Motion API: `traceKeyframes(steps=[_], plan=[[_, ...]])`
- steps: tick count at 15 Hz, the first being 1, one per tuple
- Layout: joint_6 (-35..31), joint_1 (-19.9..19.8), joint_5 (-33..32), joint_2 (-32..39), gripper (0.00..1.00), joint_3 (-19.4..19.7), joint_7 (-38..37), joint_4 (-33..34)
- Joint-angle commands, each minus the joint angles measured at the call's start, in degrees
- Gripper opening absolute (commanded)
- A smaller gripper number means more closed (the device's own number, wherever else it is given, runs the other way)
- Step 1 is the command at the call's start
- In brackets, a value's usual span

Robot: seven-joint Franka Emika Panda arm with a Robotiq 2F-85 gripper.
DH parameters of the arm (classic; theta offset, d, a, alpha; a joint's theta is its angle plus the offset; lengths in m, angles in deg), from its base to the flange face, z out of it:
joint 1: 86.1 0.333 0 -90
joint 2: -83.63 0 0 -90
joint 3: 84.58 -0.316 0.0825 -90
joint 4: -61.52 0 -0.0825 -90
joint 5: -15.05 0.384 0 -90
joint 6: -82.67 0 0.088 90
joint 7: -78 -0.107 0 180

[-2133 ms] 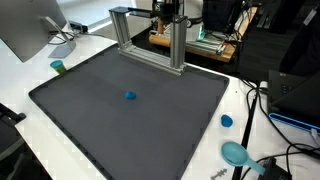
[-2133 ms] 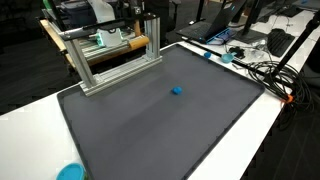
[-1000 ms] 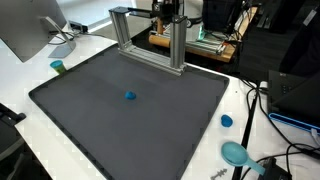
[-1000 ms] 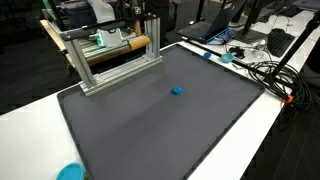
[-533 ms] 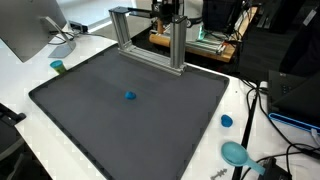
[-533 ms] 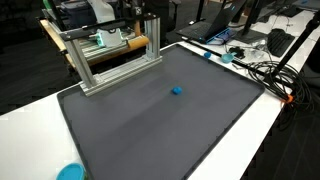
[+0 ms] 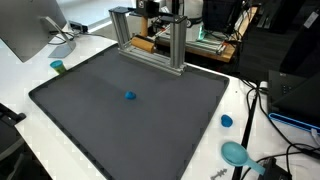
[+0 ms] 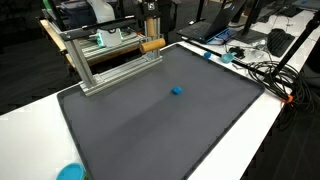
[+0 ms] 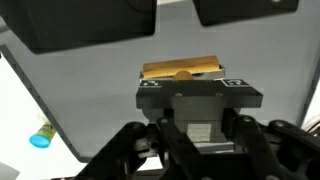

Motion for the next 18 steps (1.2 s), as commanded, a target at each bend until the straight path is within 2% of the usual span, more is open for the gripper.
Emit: traceKeyframes(steps=[1, 4, 7, 8, 11, 12, 14, 18], plan=[[-4.76, -3.67, -7.52, 11.32, 0.22, -4.37, -7.87, 9.10], [1.27, -2.06, -8.44, 22.04, 0.22, -4.74, -9.62, 19.47], [8.88, 1.40, -1.78, 31.19, 0.22, -2.67, -5.79, 28.94], [3.47, 1.48, -5.41, 25.08, 0.47, -1.96, -7.75, 20.74], [6.32, 2.96, -3.27, 31.35, 0.47, -1.28, -7.11, 26.81], [6.44, 3.05, -3.16, 31.92, 0.22, -1.17, -7.07, 27.43], [4.34, 3.68, -5.03, 33.31, 0.22, -0.33, -9.07, 28.61], [8.20, 4.63, -3.29, 39.40, 0.22, 0.60, -2.84, 36.76]])
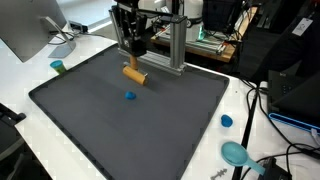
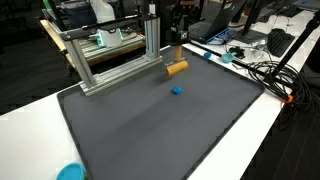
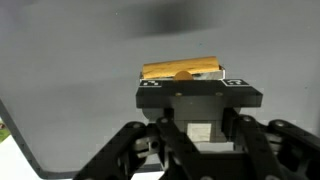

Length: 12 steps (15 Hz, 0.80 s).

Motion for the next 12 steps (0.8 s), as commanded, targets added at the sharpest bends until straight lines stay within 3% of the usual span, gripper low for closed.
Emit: traceKeyframes(steps=[1, 7, 8, 9, 11, 12], plan=[[3.12, 1.78, -0.57, 6.38, 0.22, 1.62, 3.91, 9.20], [8.50, 1.03, 3.21, 14.61, 0.22, 3.01, 11.12, 20.18], [5.04, 2.43, 1.54, 12.21, 0.22, 3.37, 8.26, 15.38], [5.28, 2.35, 1.67, 13.04, 0.47, 3.74, 8.60, 16.15], [5.29, 2.50, 1.66, 13.44, 0.47, 3.89, 8.59, 16.06], [5.28, 2.64, 1.65, 13.44, 0.22, 3.87, 8.57, 16.04]])
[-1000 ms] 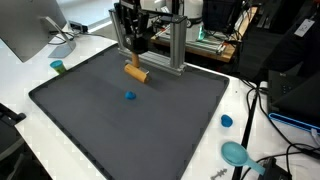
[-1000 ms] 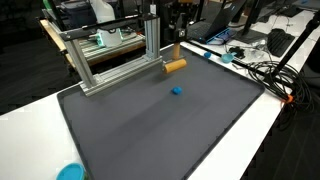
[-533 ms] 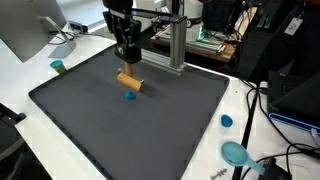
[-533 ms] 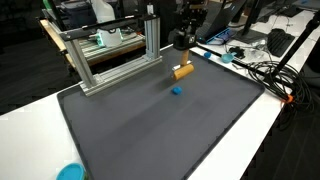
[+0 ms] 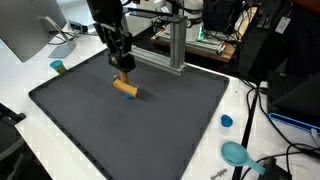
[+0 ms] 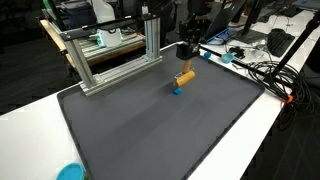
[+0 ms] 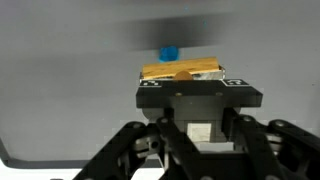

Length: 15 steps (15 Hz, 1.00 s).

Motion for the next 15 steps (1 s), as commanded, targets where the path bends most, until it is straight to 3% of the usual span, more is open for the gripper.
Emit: traceKeyframes(steps=[1, 15], plan=[[0.26, 1.00, 0.34, -0.02, 0.22, 1.28, 0.48, -0.06], [-1.97, -0.27, 2.71, -0.68, 0.22, 2.92, 1.10, -3.34]])
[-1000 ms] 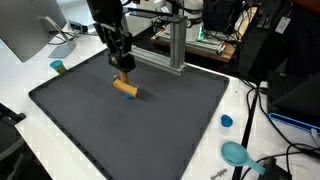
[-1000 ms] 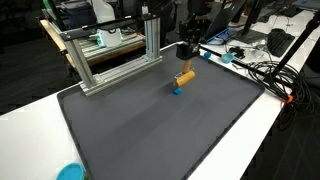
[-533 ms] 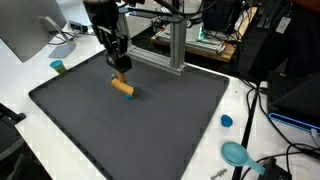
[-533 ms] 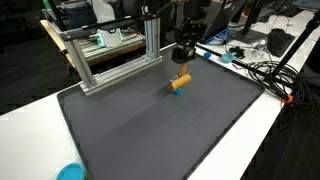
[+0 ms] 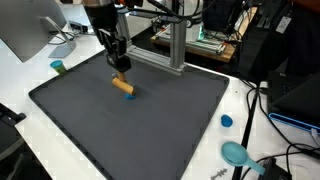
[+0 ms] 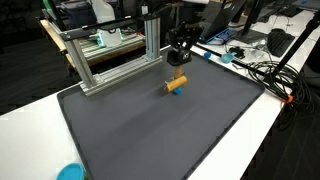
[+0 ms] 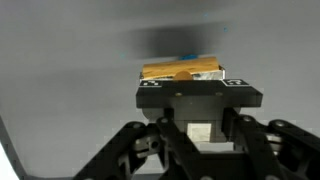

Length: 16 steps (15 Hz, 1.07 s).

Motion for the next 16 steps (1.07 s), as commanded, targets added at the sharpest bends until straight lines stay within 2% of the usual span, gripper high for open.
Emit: traceKeyframes(steps=[1, 5, 10, 16], plan=[[-2.48, -0.26, 2.91, -1.31, 0.22, -0.11, 1.24, -2.09], [-4.49, -0.26, 4.49, -0.92, 0.22, -0.01, 1.20, -2.22], [-3.85, 0.12, 3.08, -0.86, 0.22, 0.68, 0.42, -3.00], [-6.64, -0.12, 3.96, -0.04, 0.22, 0.83, 0.18, -4.34]])
